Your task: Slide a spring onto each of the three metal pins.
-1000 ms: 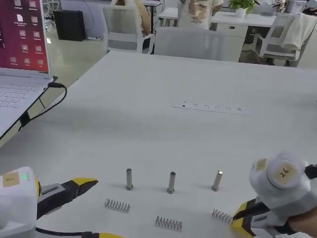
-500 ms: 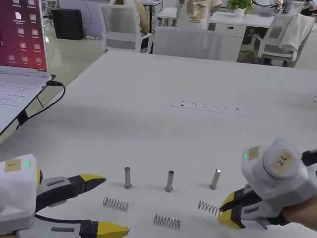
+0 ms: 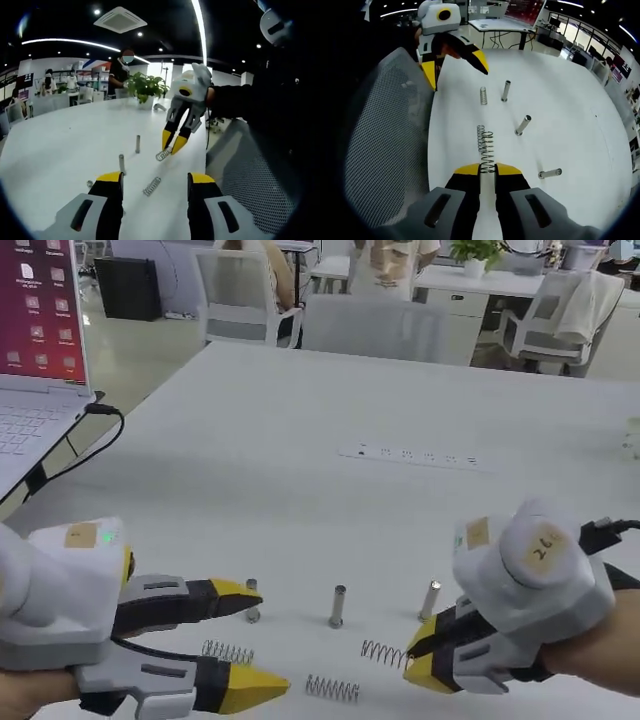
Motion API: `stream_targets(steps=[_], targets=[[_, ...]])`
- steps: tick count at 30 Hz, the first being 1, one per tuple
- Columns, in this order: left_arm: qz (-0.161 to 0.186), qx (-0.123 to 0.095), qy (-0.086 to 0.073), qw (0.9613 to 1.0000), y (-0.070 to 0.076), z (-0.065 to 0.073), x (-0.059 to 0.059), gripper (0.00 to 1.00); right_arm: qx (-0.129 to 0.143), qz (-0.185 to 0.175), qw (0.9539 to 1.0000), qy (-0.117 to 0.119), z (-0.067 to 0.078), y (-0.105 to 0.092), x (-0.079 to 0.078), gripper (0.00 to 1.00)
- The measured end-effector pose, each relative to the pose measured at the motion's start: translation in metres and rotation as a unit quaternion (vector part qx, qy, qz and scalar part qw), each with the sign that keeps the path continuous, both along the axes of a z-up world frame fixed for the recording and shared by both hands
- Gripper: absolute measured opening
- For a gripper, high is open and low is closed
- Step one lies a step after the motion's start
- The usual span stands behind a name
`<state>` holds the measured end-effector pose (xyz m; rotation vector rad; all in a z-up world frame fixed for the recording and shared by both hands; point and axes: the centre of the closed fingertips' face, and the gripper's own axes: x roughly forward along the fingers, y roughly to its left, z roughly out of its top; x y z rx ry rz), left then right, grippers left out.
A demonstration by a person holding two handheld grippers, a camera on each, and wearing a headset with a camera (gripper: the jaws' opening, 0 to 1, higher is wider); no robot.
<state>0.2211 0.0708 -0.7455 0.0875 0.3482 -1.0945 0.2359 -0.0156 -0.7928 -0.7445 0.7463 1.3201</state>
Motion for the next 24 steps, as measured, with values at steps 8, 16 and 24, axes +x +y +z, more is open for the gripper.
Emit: stream_targets(steps=[8, 16, 24], targets=[[-0.034, 0.001, -0.008, 0.9994, -0.016, 0.004, -0.003, 0.38, 0.01, 0.028, 0.9995, -0.013, 0.012, 0.017, -0.007, 0.08], [-0.054, 0.004, -0.013, 0.9985, -0.025, 0.003, -0.009, 0.3, 0.018, 0.067, 0.9972, -0.027, 0.024, 0.032, -0.02, 0.08], [-0.072, 0.01, -0.023, 0.9971, -0.029, 0.003, -0.014, 0.2, 0.026, 0.099, 0.994, -0.04, 0.03, 0.039, -0.028, 0.08]])
